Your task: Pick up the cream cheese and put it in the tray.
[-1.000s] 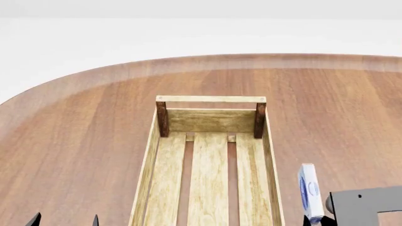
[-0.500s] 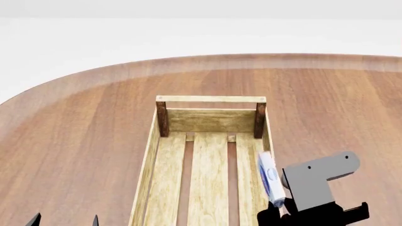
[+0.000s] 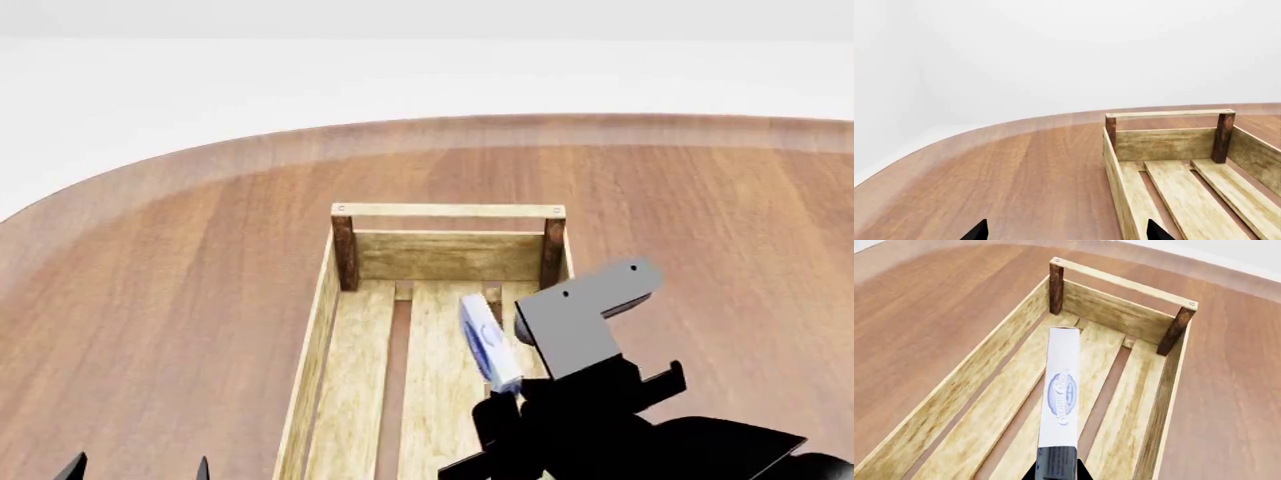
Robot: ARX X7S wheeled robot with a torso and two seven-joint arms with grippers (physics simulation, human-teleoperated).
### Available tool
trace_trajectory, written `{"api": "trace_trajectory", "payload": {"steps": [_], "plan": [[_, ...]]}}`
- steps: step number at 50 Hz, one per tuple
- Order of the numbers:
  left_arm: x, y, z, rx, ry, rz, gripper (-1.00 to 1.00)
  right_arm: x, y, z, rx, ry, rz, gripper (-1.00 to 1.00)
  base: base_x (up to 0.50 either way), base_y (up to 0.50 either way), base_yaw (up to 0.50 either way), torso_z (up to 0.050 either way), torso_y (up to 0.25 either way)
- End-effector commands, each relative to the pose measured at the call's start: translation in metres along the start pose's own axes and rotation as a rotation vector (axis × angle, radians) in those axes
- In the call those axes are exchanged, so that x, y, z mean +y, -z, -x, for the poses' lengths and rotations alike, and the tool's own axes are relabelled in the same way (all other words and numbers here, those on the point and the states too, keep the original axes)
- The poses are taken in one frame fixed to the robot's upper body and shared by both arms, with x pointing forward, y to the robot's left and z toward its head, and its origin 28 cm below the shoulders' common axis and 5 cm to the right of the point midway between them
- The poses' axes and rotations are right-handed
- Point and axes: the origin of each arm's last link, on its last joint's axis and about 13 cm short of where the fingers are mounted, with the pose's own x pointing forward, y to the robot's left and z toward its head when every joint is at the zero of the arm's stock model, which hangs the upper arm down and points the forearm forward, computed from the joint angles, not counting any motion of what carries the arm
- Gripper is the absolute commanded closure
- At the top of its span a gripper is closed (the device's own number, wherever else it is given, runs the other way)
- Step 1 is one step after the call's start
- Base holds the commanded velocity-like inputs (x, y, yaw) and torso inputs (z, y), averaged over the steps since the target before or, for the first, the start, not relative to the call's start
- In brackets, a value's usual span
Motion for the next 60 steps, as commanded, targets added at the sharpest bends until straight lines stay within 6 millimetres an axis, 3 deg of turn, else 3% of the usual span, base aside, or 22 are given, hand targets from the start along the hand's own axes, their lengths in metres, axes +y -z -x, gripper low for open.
{"api": "trace_trajectory", "payload": {"steps": [1,16,29,45,60], "plan": [[0.0,0.0,0.0,0.001,0.0,0.001,-1.0,0.001,-0.017,-0.014,0.043,-0.095,0.084,1.0,0.0,0.0,0.0,0.0,0.0],[0.0,0.001,-0.001,0.003,0.0,0.001,-1.0,-0.005,-0.02,-0.022,0.12,-0.131,0.152,1.0,0.0,0.0,0.0,0.0,0.001],[0.0,0.001,0.0,0.002,-0.001,0.0,-1.0,-0.008,-0.016,-0.036,0.036,-0.005,-0.086,1.0,0.0,0.0,0.0,0.0,0.0],[0.0,0.0,0.0,0.001,-0.001,-0.001,-1.0,0.0,-0.017,-0.041,0.018,-0.002,-0.172,1.0,0.0,0.0,0.0,0.0,0.001],[0.001,0.001,-0.001,0.002,-0.002,0.0,-1.0,0.008,-0.023,-0.057,0.055,0.038,-0.251,1.0,0.0,0.0,0.0,0.001,0.001]]}}
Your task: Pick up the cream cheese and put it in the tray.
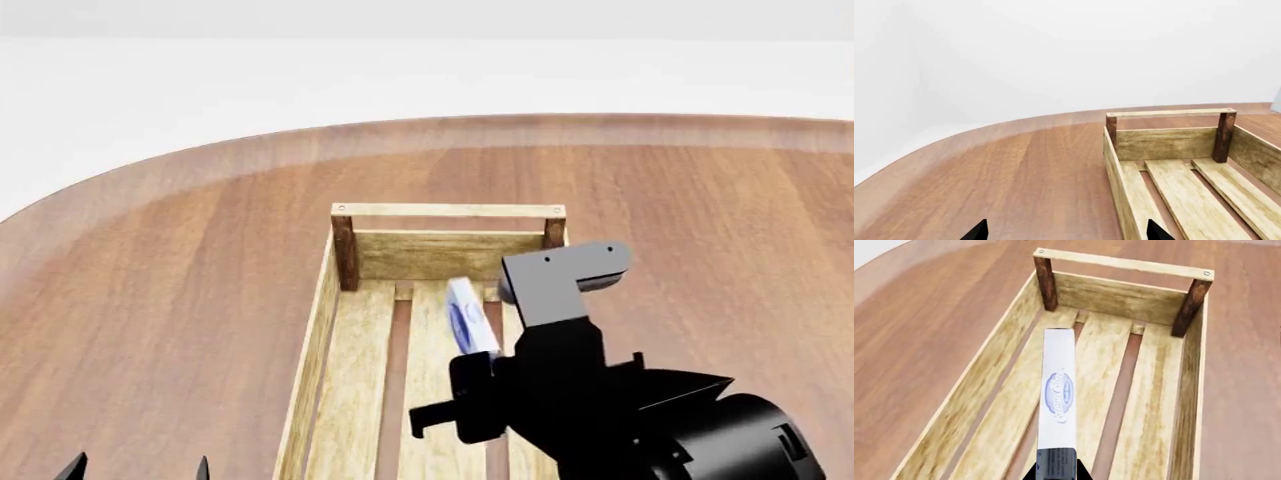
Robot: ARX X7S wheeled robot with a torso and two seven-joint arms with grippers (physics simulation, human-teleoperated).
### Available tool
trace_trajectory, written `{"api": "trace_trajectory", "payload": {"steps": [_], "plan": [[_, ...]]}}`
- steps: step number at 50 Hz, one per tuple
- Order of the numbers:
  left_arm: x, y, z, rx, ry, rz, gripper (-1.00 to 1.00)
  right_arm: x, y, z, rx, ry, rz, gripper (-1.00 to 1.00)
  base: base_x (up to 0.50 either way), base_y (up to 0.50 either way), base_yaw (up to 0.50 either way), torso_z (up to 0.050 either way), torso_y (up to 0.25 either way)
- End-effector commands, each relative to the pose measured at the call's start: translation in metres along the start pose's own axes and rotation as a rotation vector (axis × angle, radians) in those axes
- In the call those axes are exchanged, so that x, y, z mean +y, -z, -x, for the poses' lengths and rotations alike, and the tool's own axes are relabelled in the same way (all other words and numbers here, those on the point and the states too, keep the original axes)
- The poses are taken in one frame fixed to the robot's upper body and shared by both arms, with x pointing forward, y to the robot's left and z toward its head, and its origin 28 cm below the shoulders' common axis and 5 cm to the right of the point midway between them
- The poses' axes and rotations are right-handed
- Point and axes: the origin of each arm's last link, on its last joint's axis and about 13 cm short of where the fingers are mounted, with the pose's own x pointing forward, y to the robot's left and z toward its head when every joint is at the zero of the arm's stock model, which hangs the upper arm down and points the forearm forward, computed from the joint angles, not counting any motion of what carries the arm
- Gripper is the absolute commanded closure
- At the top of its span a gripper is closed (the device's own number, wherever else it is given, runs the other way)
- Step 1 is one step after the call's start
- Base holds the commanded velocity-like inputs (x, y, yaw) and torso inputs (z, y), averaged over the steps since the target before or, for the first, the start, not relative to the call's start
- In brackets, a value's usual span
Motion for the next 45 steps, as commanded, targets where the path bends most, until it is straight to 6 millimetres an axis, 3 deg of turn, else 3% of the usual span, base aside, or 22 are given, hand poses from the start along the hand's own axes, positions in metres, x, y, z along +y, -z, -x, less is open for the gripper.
{"api": "trace_trajectory", "payload": {"steps": [1,19,45], "plan": [[0.0,0.0,0.0,0.0,-0.001,0.0,-1.0,0.007,-0.006,-0.011,-0.008,0.045,-0.086,1.0,0.0,0.0,0.0,0.0,0.0],[0.0,0.001,-0.001,-0.001,-0.001,0.0,-1.0,0.02,-0.002,-0.034,0.003,0.097,-0.192,1.0,0.0,0.0,0.0,0.0,0.001],[0.0,0.0,0.0,-0.001,0.0,-0.001,-1.0,0.027,0.002,-0.03,-0.006,0.079,-0.144,1.0,0.0,0.0,0.0,0.0,0.001]]}}
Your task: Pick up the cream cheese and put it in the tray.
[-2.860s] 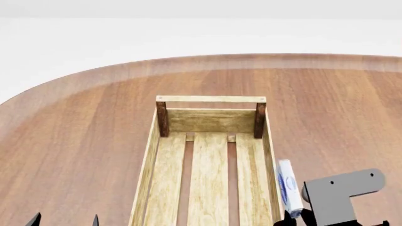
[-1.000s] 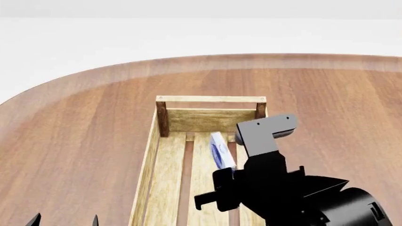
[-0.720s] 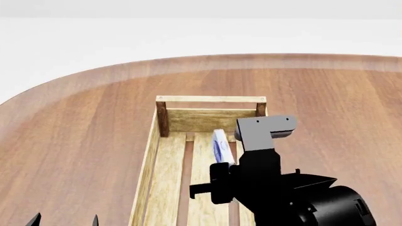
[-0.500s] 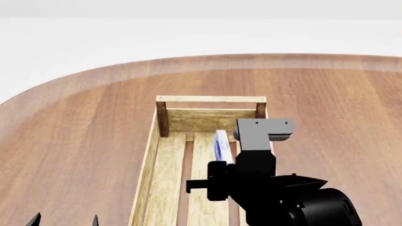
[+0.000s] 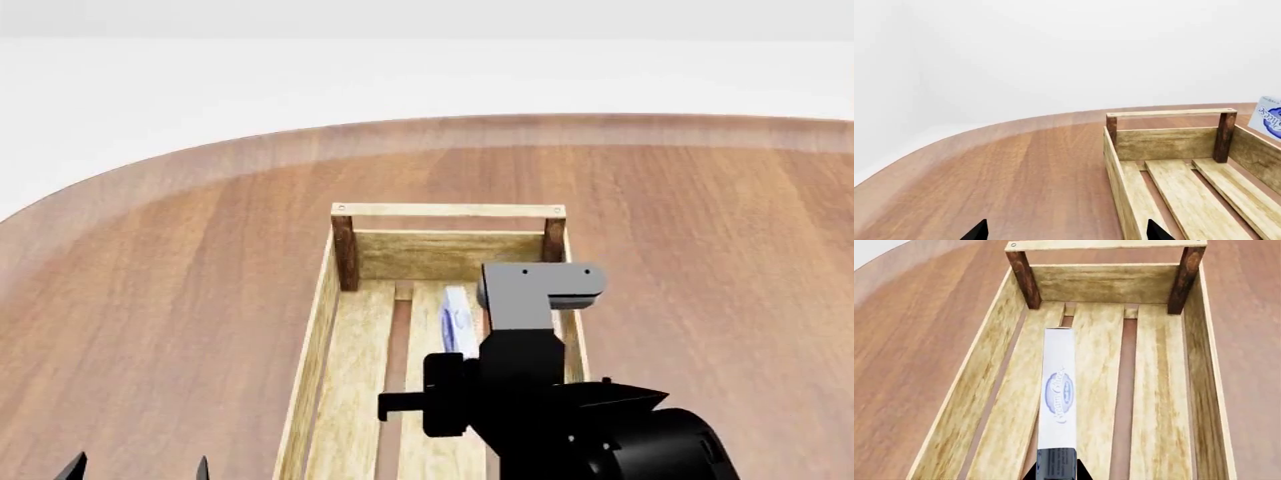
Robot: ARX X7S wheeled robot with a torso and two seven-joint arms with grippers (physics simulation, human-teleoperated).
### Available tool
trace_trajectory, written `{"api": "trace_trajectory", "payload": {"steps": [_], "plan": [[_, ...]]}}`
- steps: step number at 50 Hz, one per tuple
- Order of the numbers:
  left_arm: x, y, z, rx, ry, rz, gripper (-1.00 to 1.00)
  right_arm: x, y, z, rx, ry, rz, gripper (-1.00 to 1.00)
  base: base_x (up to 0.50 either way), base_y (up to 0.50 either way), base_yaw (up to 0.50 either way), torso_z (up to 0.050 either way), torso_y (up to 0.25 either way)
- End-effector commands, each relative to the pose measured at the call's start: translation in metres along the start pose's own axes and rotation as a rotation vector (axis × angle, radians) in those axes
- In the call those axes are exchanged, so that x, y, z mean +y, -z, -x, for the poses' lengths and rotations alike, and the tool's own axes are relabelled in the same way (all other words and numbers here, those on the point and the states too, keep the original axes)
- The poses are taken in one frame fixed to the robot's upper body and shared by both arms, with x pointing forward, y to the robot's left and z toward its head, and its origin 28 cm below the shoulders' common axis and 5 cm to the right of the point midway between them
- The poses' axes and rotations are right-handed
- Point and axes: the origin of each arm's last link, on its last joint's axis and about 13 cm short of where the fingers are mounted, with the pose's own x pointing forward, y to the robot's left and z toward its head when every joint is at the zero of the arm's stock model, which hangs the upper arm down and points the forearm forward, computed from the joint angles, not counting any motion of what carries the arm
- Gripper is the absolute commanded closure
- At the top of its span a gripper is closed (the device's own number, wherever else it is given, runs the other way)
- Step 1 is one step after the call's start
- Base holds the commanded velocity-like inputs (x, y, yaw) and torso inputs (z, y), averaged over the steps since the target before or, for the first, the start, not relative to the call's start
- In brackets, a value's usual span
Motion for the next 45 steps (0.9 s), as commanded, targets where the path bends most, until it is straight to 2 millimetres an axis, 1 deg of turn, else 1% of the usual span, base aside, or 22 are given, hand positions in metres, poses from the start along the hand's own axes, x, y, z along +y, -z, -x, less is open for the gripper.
{"api": "trace_trajectory", "payload": {"steps": [1,8,12,19,27,31,39,45], "plan": [[0.0,0.0,0.0,0.0,0.0,0.0,-1.0,0.001,-0.003,0.001,-0.021,-0.002,0.004,1.0,0.0,0.0,0.0,0.0,0.0],[0.0,0.0,0.0,0.0,0.0,0.0,-1.0,0.001,-0.003,0.001,-0.021,-0.002,0.004,1.0,0.0,0.0,0.0,0.0,0.0],[0.0,0.0,0.0,0.0,0.001,0.0,-1.0,0.0,0.002,-0.015,0.014,-0.005,0.007,1.0,0.0,0.0,0.0,0.0,0.0],[0.0,0.0,0.0,0.0,0.0,0.0,-1.0,-0.001,0.004,-0.03,0.046,-0.017,0.002,1.0,0.0,0.0,0.0,0.0,0.001],[0.0,0.0,0.001,-0.001,0.0,-0.001,-1.0,-0.001,0.003,-0.036,0.053,-0.013,0.003,1.0,0.0,0.0,0.0,0.0,0.0],[0.0,0.0,0.0,-0.001,0.0,-0.001,-1.0,-0.002,0.002,-0.038,0.05,0.029,0.013,1.0,0.0,0.0,0.0,0.0,0.0],[0.0,0.001,0.0,-0.001,0.001,-0.001,-1.0,0.0,0.004,-0.047,0.069,0.049,0.034,1.0,0.0,0.0,0.0,0.0,0.001],[0.0,0.0,0.0,-0.001,0.0,-0.002,-1.0,0.003,0.007,-0.053,0.09,0.03,0.043,1.0,0.0,0.0,0.0,0.0,0.0]]}}
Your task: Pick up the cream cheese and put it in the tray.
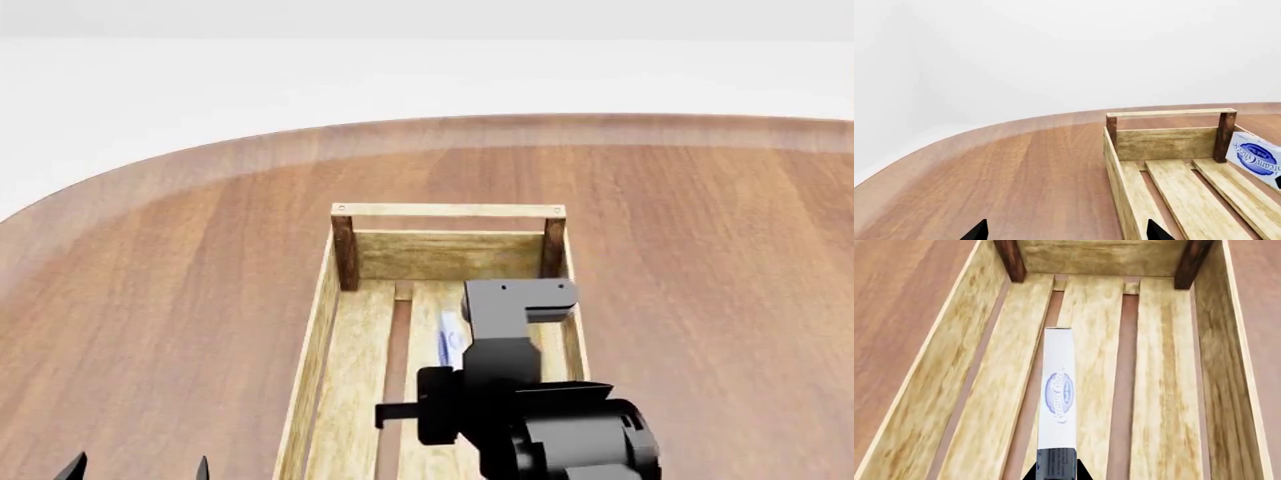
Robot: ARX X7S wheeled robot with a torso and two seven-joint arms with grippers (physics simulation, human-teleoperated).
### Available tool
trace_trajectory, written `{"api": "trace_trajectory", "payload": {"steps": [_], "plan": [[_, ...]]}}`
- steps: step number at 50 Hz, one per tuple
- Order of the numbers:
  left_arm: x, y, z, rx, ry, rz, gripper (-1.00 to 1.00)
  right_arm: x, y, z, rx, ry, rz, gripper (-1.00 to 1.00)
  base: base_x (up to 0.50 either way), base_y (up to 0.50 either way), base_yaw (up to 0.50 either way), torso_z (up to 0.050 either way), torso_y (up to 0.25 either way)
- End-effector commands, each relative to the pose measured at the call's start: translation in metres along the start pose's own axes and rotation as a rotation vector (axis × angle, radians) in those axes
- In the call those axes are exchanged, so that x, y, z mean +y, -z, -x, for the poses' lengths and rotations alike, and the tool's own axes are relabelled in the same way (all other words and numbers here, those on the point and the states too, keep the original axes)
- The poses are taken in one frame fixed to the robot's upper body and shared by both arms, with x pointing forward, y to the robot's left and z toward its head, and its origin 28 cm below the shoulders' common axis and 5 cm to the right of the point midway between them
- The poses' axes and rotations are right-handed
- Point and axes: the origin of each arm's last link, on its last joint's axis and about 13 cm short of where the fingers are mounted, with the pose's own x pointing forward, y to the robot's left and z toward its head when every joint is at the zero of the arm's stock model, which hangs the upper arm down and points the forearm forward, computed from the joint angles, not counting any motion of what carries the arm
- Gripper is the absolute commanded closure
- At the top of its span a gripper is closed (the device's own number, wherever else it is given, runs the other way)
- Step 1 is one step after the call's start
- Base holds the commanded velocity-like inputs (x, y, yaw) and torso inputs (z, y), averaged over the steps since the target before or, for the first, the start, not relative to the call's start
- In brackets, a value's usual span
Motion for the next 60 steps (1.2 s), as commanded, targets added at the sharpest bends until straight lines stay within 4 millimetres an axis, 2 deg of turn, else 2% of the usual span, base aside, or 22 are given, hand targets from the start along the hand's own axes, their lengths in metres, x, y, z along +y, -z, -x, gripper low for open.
{"api": "trace_trajectory", "payload": {"steps": [1,60], "plan": [[0.0,0.0,0.0,0.0,0.0,0.0,-1.0,0.005,-0.001,-0.009,0.016,-0.004,0.04,1.0,0.0,0.0,0.0,0.0,0.0],[0.0,0.001,-0.001,0.001,0.0,0.001,-1.0,0.004,0.023,-0.015,0.105,-0.001,0.02,1.0,0.0,0.0,0.0,0.0,0.001]]}}
